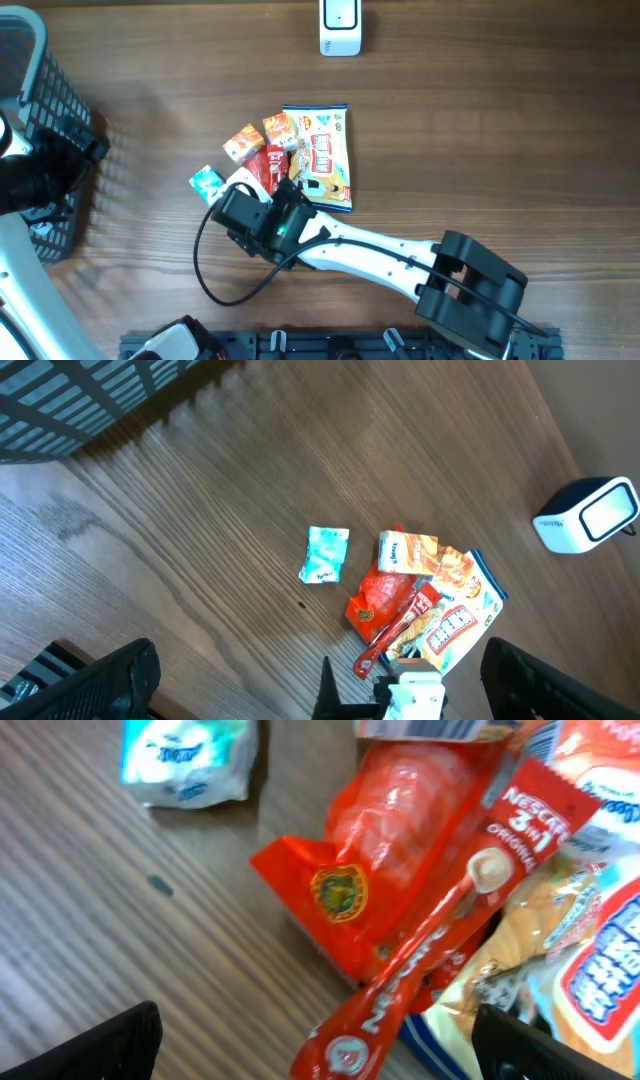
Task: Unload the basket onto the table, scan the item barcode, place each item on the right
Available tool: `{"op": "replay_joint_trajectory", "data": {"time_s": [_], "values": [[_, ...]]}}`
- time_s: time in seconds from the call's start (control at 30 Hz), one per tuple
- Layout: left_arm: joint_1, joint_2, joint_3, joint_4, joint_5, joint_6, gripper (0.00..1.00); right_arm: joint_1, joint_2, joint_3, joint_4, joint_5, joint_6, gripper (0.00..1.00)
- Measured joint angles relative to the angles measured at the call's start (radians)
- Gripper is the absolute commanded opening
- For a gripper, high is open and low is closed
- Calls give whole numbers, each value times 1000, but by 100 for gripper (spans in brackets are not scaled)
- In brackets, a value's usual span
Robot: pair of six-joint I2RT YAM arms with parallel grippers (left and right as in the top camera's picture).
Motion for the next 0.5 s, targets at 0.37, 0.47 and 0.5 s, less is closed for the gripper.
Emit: {"op": "replay_joint_trajectory", "data": {"time_s": [0.37,0.47,0.5], "values": [[0,0,0,0,0,0,100,-1,72,0,31,41,-71,66],[0,0,0,0,0,0,100,-1,72,0,25,76,-87,60],[0,0,0,0,0,0,100,-1,72,0,25,90,-89,59]]}}
